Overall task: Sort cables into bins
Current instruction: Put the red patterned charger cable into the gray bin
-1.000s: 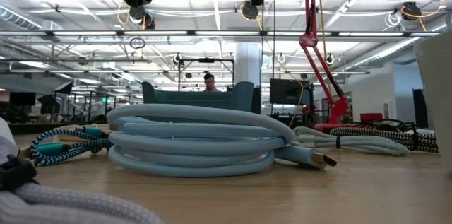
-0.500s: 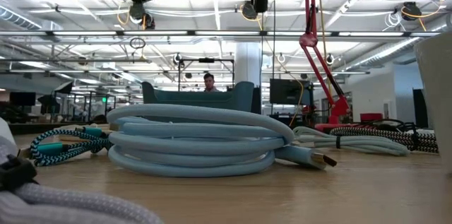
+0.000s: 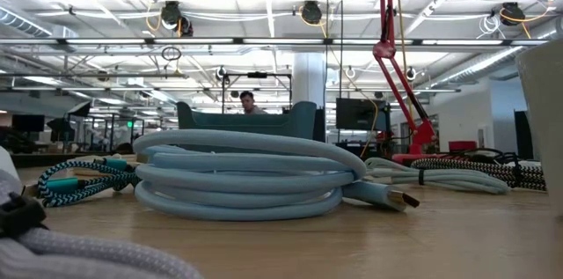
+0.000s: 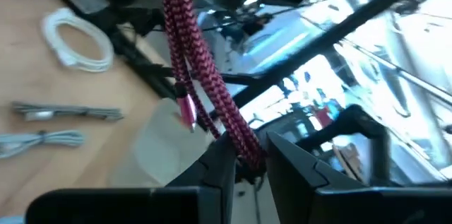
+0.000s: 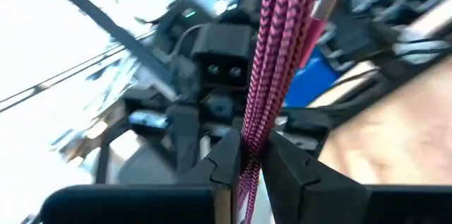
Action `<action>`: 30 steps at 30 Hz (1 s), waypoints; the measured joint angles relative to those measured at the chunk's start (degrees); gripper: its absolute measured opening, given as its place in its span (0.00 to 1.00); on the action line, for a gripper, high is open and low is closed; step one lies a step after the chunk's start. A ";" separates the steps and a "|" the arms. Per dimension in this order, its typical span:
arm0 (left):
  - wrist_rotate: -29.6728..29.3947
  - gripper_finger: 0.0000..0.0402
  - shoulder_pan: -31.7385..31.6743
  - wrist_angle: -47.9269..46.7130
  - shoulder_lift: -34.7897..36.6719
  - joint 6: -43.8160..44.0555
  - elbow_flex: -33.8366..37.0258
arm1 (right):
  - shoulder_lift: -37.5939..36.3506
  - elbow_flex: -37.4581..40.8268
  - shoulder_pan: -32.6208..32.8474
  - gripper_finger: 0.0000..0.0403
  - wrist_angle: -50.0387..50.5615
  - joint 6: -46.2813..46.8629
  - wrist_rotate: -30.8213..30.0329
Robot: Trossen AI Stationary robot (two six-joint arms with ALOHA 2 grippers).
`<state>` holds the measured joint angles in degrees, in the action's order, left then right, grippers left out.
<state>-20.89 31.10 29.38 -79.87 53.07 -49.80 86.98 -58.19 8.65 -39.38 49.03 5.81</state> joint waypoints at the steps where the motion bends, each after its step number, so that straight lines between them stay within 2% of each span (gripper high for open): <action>1: -0.58 0.19 0.68 0.71 0.17 -0.63 0.00 | -0.63 0.00 0.11 0.08 0.03 0.18 2.05; 4: -1.97 0.19 2.20 1.57 0.85 -1.82 -0.02 | -2.45 -0.04 0.82 0.05 0.57 -0.29 5.63; 8: -2.56 0.19 4.22 0.77 1.70 -2.43 -0.04 | -6.80 0.07 2.82 0.05 7.75 -1.86 7.43; 15: -4.80 0.19 6.25 -2.87 3.10 -2.41 -0.04 | -17.14 0.02 6.85 0.05 28.68 -6.54 6.67; 21: -6.92 0.19 6.14 -6.26 3.53 -0.42 -0.04 | -24.60 0.02 13.24 0.05 49.43 -5.11 6.22; 26: -7.52 0.19 5.77 -8.00 3.56 0.58 -0.02 | -26.38 0.02 21.41 0.05 61.89 -0.69 4.81; 30: -7.54 0.19 5.10 -9.57 3.54 1.48 -0.02 | -24.32 -0.11 26.75 0.05 65.93 2.45 2.97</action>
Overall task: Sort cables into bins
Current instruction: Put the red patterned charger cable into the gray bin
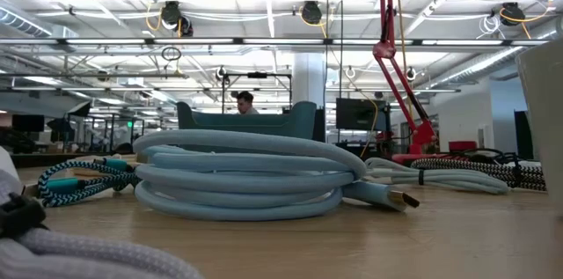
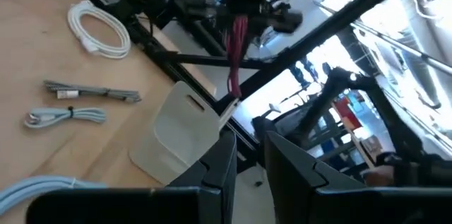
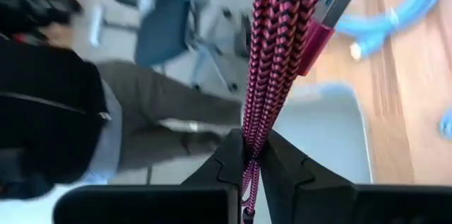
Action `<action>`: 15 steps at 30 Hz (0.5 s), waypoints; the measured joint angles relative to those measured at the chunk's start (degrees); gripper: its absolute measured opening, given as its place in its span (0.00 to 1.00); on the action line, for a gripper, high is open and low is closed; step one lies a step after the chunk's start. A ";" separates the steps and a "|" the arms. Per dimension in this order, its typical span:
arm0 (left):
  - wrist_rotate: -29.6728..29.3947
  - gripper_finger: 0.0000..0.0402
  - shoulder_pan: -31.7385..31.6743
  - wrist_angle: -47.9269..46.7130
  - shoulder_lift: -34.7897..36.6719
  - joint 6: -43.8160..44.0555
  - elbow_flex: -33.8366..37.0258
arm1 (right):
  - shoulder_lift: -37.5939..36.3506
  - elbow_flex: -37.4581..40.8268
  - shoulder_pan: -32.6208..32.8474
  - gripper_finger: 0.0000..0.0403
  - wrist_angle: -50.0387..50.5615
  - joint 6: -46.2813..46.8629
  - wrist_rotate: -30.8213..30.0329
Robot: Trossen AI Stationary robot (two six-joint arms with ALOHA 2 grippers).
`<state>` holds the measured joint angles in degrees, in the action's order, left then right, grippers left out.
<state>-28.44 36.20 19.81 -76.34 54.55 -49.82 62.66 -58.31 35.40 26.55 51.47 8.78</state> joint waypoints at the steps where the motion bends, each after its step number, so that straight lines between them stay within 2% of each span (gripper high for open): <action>1: -0.05 0.19 -0.22 -0.53 0.00 0.10 0.00 | 1.13 -0.35 1.02 0.05 1.26 0.51 -0.01; 9: -0.03 0.19 -0.97 -4.96 0.00 2.54 0.00 | 14.55 -11.76 6.59 0.05 20.41 -2.81 -5.71; 15: 1.13 0.19 -0.78 -7.49 -0.02 5.08 0.00 | 22.62 -19.61 8.21 0.05 27.52 -4.38 -5.78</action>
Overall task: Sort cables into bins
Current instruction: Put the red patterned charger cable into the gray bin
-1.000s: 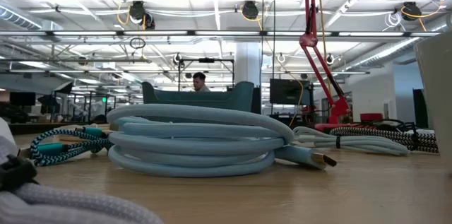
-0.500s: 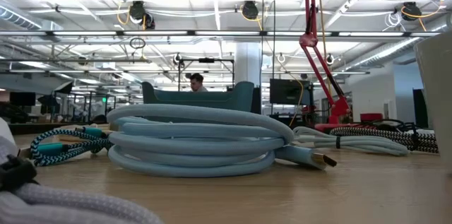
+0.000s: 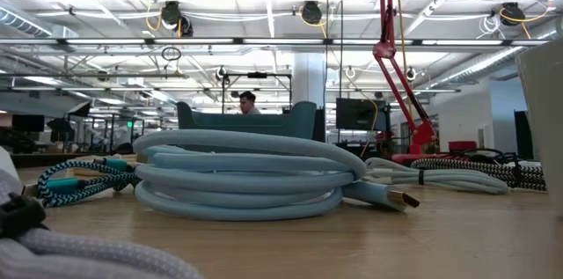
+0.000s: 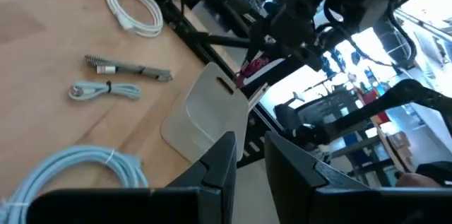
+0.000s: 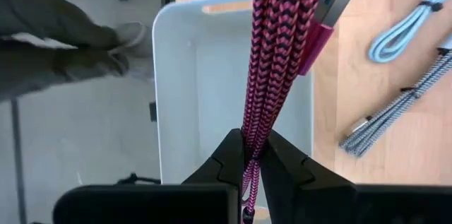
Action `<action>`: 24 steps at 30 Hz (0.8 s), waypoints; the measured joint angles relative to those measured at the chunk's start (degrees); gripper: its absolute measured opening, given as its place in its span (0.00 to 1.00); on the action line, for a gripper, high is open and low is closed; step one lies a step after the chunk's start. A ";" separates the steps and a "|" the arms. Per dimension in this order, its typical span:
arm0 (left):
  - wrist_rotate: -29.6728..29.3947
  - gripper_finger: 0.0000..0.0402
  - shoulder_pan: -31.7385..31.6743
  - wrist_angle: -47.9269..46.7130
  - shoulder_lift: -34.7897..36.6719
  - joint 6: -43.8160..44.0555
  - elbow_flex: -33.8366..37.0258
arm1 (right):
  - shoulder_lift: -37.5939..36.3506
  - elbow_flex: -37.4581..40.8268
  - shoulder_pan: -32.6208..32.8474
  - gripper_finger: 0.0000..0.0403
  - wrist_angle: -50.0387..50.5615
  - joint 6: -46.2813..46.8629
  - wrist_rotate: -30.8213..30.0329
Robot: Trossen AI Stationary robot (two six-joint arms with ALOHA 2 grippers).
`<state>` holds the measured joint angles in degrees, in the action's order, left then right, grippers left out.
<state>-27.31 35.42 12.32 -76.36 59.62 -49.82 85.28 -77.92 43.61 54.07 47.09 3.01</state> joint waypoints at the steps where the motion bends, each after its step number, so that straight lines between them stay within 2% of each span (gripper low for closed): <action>1: 0.47 0.19 0.02 -0.10 0.00 0.22 0.00 | 1.06 -0.98 0.43 0.05 1.05 0.06 0.01; 8: 4.80 0.19 0.50 -0.66 0.00 0.56 0.02 | 8.26 -4.18 3.42 0.05 5.91 4.23 0.24; 18: 4.85 0.19 3.55 -1.82 0.00 -1.41 0.02 | 15.72 -4.67 3.92 0.05 6.59 3.56 0.31; 24: 4.57 0.19 5.58 -1.92 -0.02 -0.35 0.02 | 18.95 -4.67 3.33 0.05 6.70 2.04 3.23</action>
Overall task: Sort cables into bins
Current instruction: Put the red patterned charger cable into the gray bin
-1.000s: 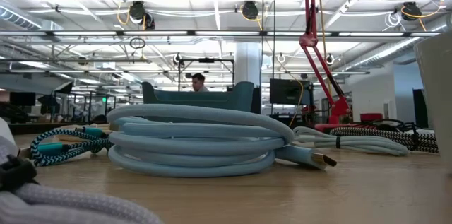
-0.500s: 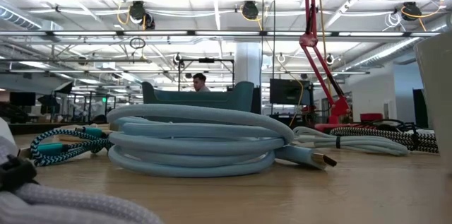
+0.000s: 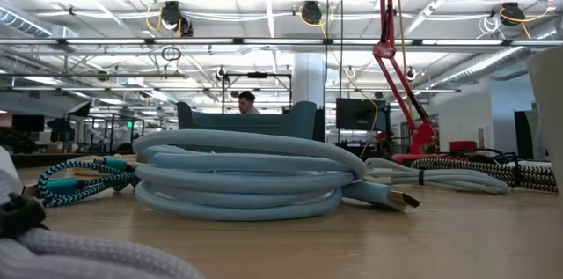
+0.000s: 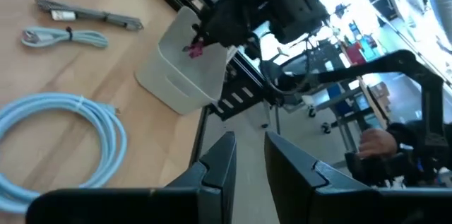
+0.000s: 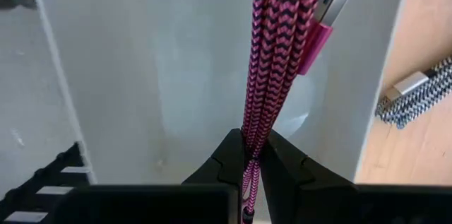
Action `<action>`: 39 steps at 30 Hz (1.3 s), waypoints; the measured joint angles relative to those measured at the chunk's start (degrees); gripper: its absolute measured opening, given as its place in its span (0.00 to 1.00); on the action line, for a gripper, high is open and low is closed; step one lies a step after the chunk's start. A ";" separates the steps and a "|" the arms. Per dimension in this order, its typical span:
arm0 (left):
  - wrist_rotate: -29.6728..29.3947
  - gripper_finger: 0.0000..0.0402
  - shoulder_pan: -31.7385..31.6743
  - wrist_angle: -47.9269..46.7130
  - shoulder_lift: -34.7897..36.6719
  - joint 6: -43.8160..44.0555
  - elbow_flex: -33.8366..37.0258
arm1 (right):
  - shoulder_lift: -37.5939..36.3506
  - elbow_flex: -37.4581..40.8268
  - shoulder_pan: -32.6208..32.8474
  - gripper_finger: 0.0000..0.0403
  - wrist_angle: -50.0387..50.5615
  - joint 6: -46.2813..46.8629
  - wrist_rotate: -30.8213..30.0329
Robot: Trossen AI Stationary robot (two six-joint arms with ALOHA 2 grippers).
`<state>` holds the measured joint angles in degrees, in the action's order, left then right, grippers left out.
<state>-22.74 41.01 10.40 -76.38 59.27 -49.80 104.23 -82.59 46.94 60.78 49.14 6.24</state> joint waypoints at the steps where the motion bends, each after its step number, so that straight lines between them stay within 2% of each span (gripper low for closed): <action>1: -0.25 0.19 0.34 0.01 0.00 -0.03 0.00 | 0.39 0.00 0.00 0.05 -0.33 -0.10 -0.01; 7: -1.83 0.19 1.42 0.04 0.00 0.04 0.00 | 0.70 0.42 -0.42 0.05 -0.95 -0.06 -0.01; 20: -1.71 0.19 1.56 0.06 0.00 -0.25 0.00 | 0.72 6.64 -3.26 0.05 -1.86 -0.30 1.46; 27: -1.23 0.19 1.64 0.06 0.00 -0.33 0.00 | 0.72 7.08 -4.46 0.06 -2.19 -0.62 1.57; 39: -1.27 0.19 2.65 -0.36 0.00 -0.74 0.00 | 0.72 7.10 -4.63 0.23 -6.36 -1.29 1.79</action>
<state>-24.01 43.66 10.04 -76.38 58.54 -49.80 104.95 -75.48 42.30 54.42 47.85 8.03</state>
